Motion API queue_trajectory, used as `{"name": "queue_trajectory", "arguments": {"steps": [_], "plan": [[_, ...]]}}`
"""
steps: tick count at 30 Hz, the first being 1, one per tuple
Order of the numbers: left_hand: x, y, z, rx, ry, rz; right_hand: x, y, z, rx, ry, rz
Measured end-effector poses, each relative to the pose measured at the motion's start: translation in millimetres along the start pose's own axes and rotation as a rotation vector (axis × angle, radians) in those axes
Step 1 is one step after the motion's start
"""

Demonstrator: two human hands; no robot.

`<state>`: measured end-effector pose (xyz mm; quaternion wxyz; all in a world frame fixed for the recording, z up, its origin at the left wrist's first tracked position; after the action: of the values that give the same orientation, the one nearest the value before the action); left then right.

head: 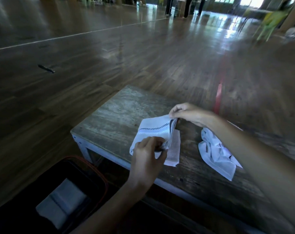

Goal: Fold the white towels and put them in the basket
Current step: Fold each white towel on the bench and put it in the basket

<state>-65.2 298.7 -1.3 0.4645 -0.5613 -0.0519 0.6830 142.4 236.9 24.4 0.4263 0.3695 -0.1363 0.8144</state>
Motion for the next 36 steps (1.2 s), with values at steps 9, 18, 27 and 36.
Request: {"name": "queue_trajectory", "arguments": {"steps": [9,18,27,36], "plan": [[8,25,-51,0.108,-0.204,-0.161,-52,-1,-9,-0.098,0.007,0.006],[8,30,-50,0.229,-0.242,-0.273,-64,10,-21,-0.282,0.389,0.170],[81,6,38,-0.074,-0.339,0.184,-19,66,-65,-0.380,0.431,0.387],[87,10,18,0.030,-0.428,0.118,-36,75,-95,-0.282,0.612,0.302]]}}
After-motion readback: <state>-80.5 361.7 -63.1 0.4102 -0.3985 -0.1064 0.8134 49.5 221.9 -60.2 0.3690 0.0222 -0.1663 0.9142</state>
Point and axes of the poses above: each hand's wrist, its own y-axis away from the middle knuckle, its own z-axis out of the back of the hand, x = y × z, the point moved 6 cm from there along -y, towards the middle knuckle, and after that the axes turned 13 degrees about -x, right-handed, at the moved point
